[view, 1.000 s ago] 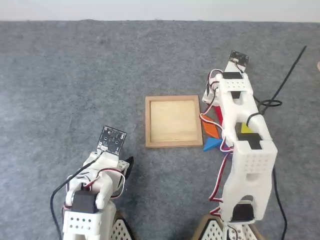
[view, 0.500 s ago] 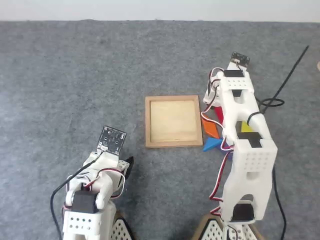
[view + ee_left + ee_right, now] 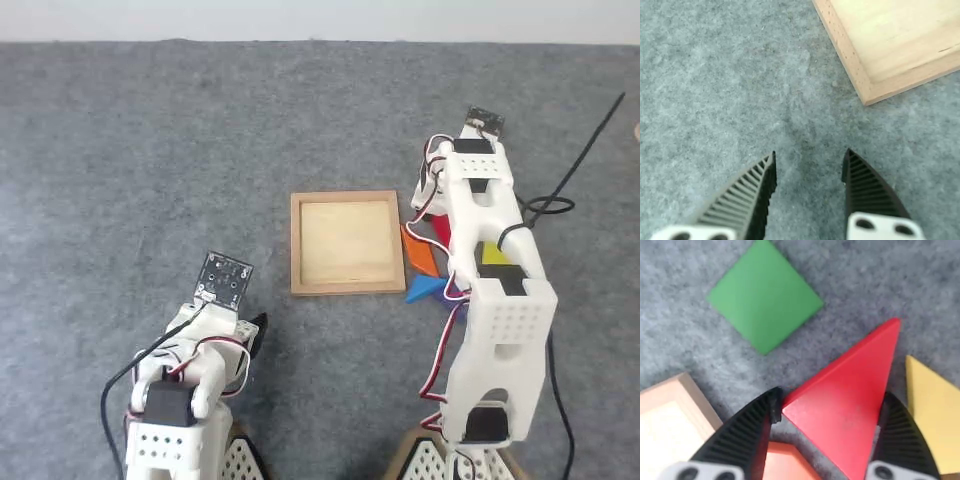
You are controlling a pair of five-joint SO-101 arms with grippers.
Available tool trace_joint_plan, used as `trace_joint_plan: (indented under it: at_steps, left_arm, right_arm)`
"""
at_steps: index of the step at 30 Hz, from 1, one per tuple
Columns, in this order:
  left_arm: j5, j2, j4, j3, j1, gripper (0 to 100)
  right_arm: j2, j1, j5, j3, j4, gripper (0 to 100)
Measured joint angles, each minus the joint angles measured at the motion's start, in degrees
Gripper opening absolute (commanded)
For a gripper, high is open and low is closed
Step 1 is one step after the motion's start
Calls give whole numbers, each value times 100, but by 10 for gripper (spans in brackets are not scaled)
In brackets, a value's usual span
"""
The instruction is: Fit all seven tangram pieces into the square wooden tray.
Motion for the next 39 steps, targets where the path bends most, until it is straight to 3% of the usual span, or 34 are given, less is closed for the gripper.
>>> trace_joint_plan:
  at_steps: [12,20,31,39]
  left_arm:
    - [0,0,0,0,0,212]
    - [0,0,0,0,0,212]
    - [0,0,0,0,0,212]
    - [0,0,0,0,0,212]
  right_arm:
    - [-791,-18,387,70,809,238]
    - [-1389,-352,1178,70,923,238]
    - [-1451,-2497,3367,79,870,240]
    - [-1442,-2681,5222,79,308,240]
